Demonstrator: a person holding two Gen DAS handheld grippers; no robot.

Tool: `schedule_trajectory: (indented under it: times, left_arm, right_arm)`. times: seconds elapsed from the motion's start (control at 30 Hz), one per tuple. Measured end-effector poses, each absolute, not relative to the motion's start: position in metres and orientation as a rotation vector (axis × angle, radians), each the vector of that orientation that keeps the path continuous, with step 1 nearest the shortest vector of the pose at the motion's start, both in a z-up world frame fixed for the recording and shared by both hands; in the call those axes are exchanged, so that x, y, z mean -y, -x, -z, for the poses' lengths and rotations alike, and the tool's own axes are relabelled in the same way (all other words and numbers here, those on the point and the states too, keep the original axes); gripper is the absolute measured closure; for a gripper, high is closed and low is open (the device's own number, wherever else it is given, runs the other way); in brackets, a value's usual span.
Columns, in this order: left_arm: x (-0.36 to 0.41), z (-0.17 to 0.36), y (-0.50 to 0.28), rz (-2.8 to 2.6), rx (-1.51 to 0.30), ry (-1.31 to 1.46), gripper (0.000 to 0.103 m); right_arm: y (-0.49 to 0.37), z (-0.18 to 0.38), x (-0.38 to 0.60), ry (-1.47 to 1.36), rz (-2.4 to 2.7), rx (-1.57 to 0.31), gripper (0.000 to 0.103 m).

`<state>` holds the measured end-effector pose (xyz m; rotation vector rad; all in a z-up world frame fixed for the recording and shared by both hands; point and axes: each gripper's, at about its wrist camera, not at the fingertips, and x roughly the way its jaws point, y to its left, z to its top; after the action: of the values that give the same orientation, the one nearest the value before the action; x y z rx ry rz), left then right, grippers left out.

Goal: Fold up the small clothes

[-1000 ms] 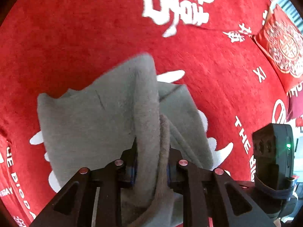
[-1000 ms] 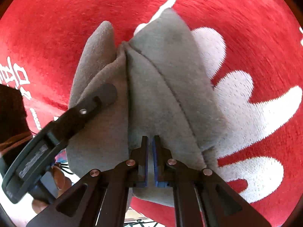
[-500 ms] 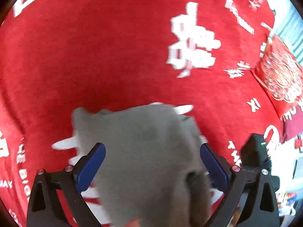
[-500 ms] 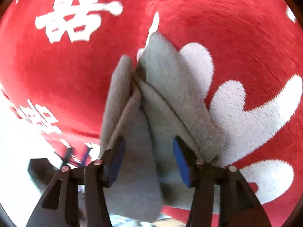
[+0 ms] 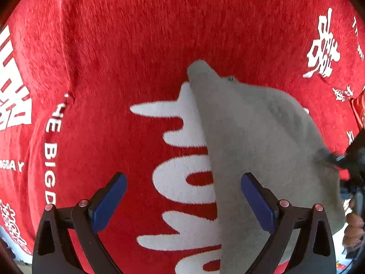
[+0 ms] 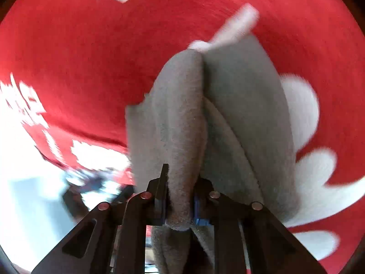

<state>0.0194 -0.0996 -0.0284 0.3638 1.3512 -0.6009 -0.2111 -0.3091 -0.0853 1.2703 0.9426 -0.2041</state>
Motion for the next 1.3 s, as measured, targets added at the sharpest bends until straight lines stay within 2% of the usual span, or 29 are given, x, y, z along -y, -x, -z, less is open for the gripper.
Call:
schedule_trajectory:
  times: [0.17,0.37,0.47,0.67,0.83,0.93,1.1,1.17,1.3]
  left_arm:
    - [0.105,0.023,-0.008,0.634,-1.343,-0.348,0.003]
    - [0.124,0.031,0.009,0.679,-1.31,-0.451,0.003]
    - [0.126,0.039,0.013,0.687,-1.319,-0.488,0.002]
    - [0.116,0.031,0.013,0.675,-1.316,-0.513,0.002]
    - [0.1,0.022,0.021,0.674,-1.322,-0.521,0.002]
    - [0.087,0.024,0.032,0.657,-1.338,-0.531,0.002]
    - [0.066,0.022,0.052,0.619,-1.374,-0.48,0.002]
    - [0.059,0.022,0.062,0.613,-1.379,-0.466,0.002]
    - [0.042,0.018,0.081,0.609,-1.396,-0.447,0.002]
  right_arm:
    - [0.21,0.028,0.3,-1.091,0.187,-0.843,0.085]
    - [0.233,0.07,0.311,-1.103,0.366,-0.963,0.084]
    - [0.245,0.083,0.312,-1.113,0.438,-0.99,0.072]
    - [0.259,0.058,0.302,-1.031,0.545,-1.056,0.065]
    - [0.275,0.014,0.274,-0.923,0.511,-0.978,0.065]
    - [0.265,0.004,0.245,-0.85,0.43,-1.011,0.07]
    - [0.257,0.046,0.22,-0.809,0.448,-1.204,0.071]
    - [0.262,0.067,0.222,-0.819,0.502,-1.268,0.074]
    - [0.265,0.07,0.226,-0.818,0.513,-1.284,0.077]
